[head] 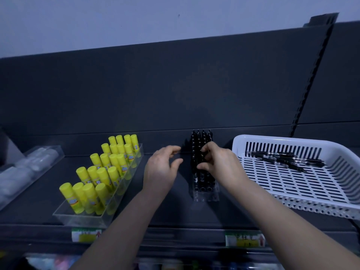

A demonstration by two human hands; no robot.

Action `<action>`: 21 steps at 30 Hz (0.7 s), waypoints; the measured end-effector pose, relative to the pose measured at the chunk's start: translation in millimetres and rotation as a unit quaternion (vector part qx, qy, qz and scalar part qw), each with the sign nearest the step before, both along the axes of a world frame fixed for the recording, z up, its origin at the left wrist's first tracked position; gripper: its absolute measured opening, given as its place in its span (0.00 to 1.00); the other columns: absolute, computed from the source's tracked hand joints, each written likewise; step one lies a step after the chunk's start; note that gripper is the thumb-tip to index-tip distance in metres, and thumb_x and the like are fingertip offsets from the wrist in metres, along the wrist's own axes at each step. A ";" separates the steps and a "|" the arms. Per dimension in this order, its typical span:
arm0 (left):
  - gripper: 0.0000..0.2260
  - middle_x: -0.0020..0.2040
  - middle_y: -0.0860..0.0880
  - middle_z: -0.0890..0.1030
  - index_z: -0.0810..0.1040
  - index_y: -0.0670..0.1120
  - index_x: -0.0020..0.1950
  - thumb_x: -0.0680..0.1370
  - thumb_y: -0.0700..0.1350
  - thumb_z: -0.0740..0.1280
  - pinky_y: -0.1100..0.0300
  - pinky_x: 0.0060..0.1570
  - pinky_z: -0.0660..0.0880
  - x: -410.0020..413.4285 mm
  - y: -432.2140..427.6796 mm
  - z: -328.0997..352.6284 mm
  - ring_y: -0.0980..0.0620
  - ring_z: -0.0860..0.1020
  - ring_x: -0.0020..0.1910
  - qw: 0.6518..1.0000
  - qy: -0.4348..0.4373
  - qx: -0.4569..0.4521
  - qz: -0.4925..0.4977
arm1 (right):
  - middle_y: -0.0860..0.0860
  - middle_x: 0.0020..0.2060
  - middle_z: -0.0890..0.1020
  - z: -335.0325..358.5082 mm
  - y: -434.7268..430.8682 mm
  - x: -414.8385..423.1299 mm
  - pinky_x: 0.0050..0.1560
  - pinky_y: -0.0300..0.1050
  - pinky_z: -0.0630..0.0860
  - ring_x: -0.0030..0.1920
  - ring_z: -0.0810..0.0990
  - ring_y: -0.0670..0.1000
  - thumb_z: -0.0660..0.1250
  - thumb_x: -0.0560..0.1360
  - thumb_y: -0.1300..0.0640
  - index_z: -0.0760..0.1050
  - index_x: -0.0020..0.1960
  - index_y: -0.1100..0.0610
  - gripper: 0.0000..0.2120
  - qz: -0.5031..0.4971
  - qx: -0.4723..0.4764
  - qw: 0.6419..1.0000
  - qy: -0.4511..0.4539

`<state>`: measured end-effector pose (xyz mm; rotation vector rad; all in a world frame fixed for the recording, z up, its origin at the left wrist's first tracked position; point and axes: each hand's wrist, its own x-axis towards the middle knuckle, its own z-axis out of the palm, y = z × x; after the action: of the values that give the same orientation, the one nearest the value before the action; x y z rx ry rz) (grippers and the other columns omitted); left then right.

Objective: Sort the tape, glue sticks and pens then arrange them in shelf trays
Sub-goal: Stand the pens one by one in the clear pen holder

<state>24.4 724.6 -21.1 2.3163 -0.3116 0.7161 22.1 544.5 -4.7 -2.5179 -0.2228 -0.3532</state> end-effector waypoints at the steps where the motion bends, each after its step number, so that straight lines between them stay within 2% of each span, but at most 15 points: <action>1: 0.12 0.53 0.52 0.81 0.80 0.48 0.57 0.74 0.42 0.71 0.58 0.53 0.73 0.0 2.5 2.9 0.50 0.77 0.53 0.999 0.010 0.049 0.014 | 0.46 0.48 0.81 1.8 -0.3 -0.8 0.49 0.45 0.73 0.50 0.79 0.51 0.74 0.70 0.49 0.71 0.58 0.50 0.20 -0.002 -0.006 1.000 -0.001; 4: 0.11 0.57 0.53 0.80 0.79 0.50 0.58 0.76 0.45 0.69 0.61 0.53 0.67 -0.6 8.0 10.9 0.50 0.72 0.58 0.987 0.053 0.137 0.064 | 0.45 0.47 0.81 6.6 -4.3 -6.6 0.45 0.44 0.72 0.50 0.79 0.50 0.72 0.71 0.45 0.73 0.55 0.49 0.16 -0.018 -0.048 0.998 -0.037; 8: 0.10 0.55 0.54 0.80 0.80 0.50 0.56 0.75 0.44 0.69 0.63 0.51 0.67 -0.2 -4.6 24.2 0.50 0.72 0.56 0.989 0.021 0.135 0.058 | 0.45 0.46 0.79 12.7 -21.7 -14.7 0.38 0.43 0.66 0.48 0.79 0.49 0.66 0.75 0.45 0.76 0.50 0.47 0.07 -0.022 -0.139 0.987 -0.077; 12: 0.09 0.54 0.55 0.81 0.81 0.50 0.55 0.75 0.43 0.69 0.58 0.53 0.71 3.1 -37.9 38.4 0.51 0.72 0.57 0.991 -0.012 0.133 0.027 | 0.46 0.47 0.80 9.1 -47.9 -13.8 0.41 0.44 0.71 0.50 0.79 0.52 0.64 0.76 0.45 0.76 0.50 0.48 0.08 -0.035 -0.198 0.978 -0.060; 15: 0.09 0.55 0.56 0.80 0.80 0.50 0.56 0.76 0.44 0.68 0.59 0.53 0.72 12.3 -83.1 44.0 0.53 0.71 0.57 0.991 -0.013 0.131 -0.007 | 0.46 0.49 0.81 3.4 -85.2 -13.5 0.44 0.45 0.75 0.51 0.80 0.53 0.64 0.76 0.46 0.77 0.53 0.48 0.09 -0.049 -0.206 0.977 -0.032; 18: 0.10 0.56 0.57 0.79 0.79 0.51 0.57 0.77 0.44 0.67 0.62 0.53 0.70 23.4 -136.9 43.9 0.54 0.70 0.58 0.988 -0.001 0.144 -0.048 | 0.45 0.51 0.81 -2.2 -132.4 -12.7 0.44 0.44 0.73 0.52 0.80 0.51 0.65 0.76 0.47 0.77 0.54 0.47 0.09 -0.073 -0.207 0.975 -0.020; 21: 0.10 0.56 0.56 0.79 0.79 0.51 0.58 0.77 0.45 0.66 0.59 0.54 0.70 36.2 -190.9 37.3 0.54 0.70 0.59 0.982 0.021 0.167 -0.085 | 0.45 0.49 0.81 -8.7 -182.4 -10.8 0.40 0.43 0.70 0.50 0.80 0.50 0.65 0.76 0.49 0.77 0.52 0.48 0.06 -0.103 -0.213 0.972 -0.001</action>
<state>60.5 533.7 16.2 2.5742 -0.6442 0.5631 11.3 362.1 -13.3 -2.9761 -0.0388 -0.4270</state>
